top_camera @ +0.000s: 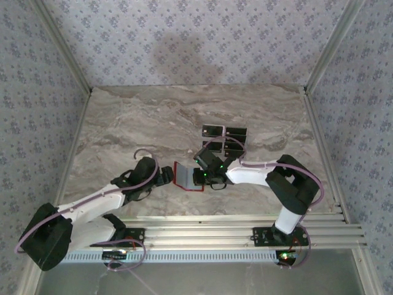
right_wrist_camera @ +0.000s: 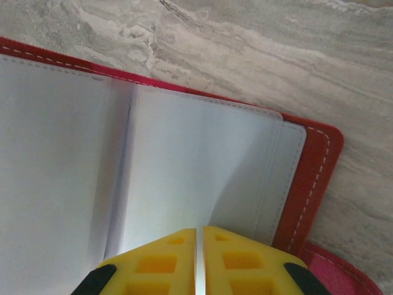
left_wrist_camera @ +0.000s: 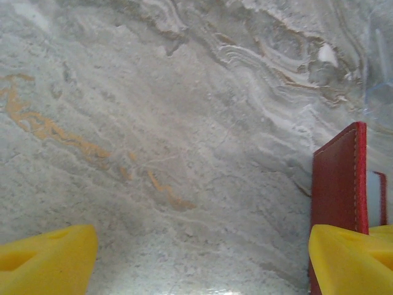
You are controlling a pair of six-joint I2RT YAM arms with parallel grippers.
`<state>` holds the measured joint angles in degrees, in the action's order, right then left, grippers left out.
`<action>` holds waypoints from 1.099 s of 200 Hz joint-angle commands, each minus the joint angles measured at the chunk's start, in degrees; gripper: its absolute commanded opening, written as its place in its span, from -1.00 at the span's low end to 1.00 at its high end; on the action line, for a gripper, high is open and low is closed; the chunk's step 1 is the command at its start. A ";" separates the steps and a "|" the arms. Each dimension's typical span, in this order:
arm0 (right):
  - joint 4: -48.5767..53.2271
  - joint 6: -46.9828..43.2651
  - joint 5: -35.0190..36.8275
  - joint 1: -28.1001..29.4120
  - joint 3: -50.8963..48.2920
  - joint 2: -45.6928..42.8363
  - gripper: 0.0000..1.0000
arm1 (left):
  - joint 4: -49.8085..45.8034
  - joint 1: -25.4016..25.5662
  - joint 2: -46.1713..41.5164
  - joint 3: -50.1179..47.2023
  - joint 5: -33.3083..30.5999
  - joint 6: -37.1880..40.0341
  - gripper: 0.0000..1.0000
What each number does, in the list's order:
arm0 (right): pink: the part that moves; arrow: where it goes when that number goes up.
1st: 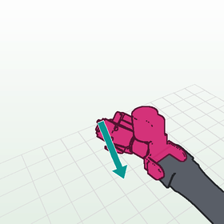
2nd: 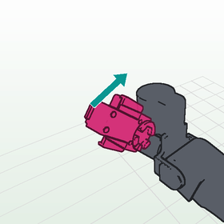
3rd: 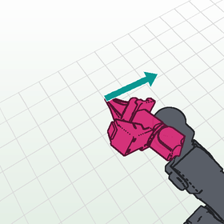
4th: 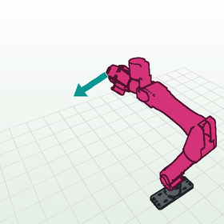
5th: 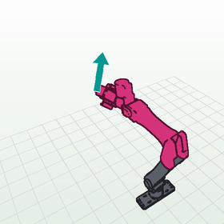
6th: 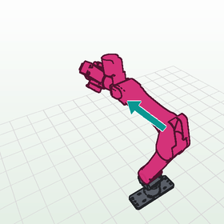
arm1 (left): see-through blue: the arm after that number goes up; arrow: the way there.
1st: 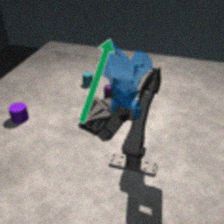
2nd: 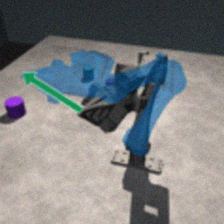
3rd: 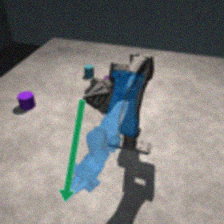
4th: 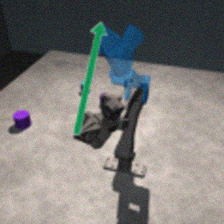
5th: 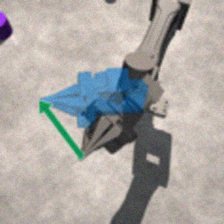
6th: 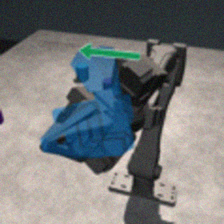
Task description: Put the credit cards into the card holder
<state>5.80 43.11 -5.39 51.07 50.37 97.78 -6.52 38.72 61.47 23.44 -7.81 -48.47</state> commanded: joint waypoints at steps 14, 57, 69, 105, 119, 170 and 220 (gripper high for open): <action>-0.33 0.68 0.03 -0.47 -1.50 1.52 -0.73 | -1.12 -0.21 2.49 -0.15 -0.91 0.83 0.76; -0.45 0.70 -0.35 -0.54 -1.33 2.08 -0.73 | -3.23 -0.16 -1.35 0.93 -2.44 0.99 0.76; -0.45 0.63 -0.34 -0.53 -1.32 2.16 -0.73 | -4.41 -0.22 -2.30 1.71 -2.71 1.46 0.76; -0.46 0.40 -0.54 -0.67 -1.50 2.24 -0.73 | -4.27 -0.24 -4.94 3.09 -1.85 2.15 0.78; -0.44 0.46 -0.50 -0.63 -1.58 2.25 -0.73 | -3.74 -0.24 -4.87 3.28 -1.66 2.12 0.78; -0.84 0.46 -0.68 -1.05 -2.03 2.49 -0.73 | -1.05 -0.34 0.61 3.54 0.24 2.37 0.79; -1.29 0.43 -0.86 -1.43 -2.60 2.43 -0.73 | -2.37 -0.55 3.60 2.25 -3.19 -0.19 0.74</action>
<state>2.50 43.11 -6.94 50.22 49.58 98.52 -8.86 38.63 64.55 25.58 -8.80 -47.31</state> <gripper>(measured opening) 0.136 0.875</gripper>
